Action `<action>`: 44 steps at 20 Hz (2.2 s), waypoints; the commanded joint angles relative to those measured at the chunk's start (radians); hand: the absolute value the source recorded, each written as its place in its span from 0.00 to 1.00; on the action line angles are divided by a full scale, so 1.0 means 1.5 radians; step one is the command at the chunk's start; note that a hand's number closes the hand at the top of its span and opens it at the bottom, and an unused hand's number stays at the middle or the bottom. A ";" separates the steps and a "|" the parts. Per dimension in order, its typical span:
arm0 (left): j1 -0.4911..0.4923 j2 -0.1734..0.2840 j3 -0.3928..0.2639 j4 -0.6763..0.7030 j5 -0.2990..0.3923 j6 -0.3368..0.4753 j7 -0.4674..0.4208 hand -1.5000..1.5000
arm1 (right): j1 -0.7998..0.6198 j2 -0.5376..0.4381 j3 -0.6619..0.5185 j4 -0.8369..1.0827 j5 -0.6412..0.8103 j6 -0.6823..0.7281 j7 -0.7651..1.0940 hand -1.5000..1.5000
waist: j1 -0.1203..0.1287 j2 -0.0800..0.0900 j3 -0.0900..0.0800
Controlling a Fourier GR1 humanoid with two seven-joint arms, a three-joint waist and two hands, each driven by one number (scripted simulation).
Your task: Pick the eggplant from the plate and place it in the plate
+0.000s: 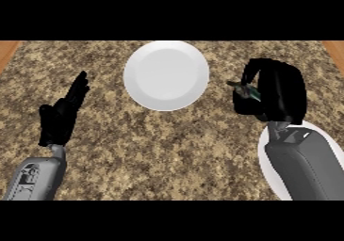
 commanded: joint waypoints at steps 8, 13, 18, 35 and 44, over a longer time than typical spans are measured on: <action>-0.020 0.015 0.026 0.037 0.013 -0.034 -0.026 0.50 | -0.171 0.154 -0.036 0.279 -0.029 -0.088 -0.055 1.00 | 0.014 0.007 0.000; -0.038 -0.015 -0.007 -0.002 -0.007 -0.014 0.025 0.50 | -0.340 0.157 -0.043 0.479 -0.097 -0.154 -0.055 1.00 | 0.033 0.011 0.001; -0.037 -0.024 -0.018 0.016 -0.020 -0.015 0.000 0.50 | -0.397 0.157 -0.036 0.658 -0.062 -0.160 -0.080 1.00 | 0.035 0.013 0.000; -0.083 -0.039 -0.029 0.027 -0.018 -0.031 -0.001 0.50 | -0.423 0.158 -0.070 0.821 -0.325 -0.306 -0.198 0.00 | 0.088 0.027 0.002; -0.028 -0.016 0.000 0.020 -0.020 -0.020 -0.016 0.50 | -0.377 0.158 -0.169 0.750 -0.464 -0.446 -0.342 0.00 | 0.033 0.011 0.001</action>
